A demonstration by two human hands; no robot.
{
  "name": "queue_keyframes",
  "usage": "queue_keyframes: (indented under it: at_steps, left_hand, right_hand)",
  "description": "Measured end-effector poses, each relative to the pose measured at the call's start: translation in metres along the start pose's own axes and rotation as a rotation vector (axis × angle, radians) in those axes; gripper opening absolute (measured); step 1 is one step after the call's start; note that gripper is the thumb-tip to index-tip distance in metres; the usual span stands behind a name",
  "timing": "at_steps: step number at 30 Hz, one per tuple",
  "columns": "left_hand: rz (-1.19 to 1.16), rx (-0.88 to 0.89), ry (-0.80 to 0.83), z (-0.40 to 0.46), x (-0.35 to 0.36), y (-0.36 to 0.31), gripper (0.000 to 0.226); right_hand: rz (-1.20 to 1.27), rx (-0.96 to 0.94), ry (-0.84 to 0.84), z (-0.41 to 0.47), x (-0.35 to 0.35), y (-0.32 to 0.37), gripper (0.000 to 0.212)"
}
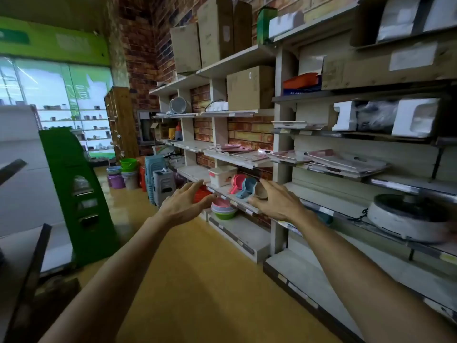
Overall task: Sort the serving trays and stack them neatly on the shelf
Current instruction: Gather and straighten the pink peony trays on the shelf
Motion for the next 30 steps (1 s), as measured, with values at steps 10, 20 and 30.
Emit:
queue_keyframes:
  at_steps: [10, 20, 30]
  left_hand:
    - [0.050, -0.019, -0.002, 0.048, 0.027, 0.013, 0.083]
    - [0.015, -0.023, -0.015, 0.151, 0.050, 0.069, 0.080]
    - [-0.026, 0.028, 0.011, 0.302, 0.071, 0.166, 0.092]
  right_hand:
    - [-0.036, -0.029, 0.030, 0.057, 0.029, -0.027, 0.082]
    - [-0.050, -0.033, 0.048, 0.163, 0.082, -0.025, 0.083]
    - [0.006, 0.024, 0.042, 0.310, 0.137, -0.005, 0.085]
Point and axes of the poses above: each hand's wrist, its own z-axis towards the middle knuckle, its own x-axis out of the palm, y = z × x, the point moved 7 cm from there along z, towards the middle knuckle, and after that the axes turned 2 degrees about x, right-handed, at the moved point
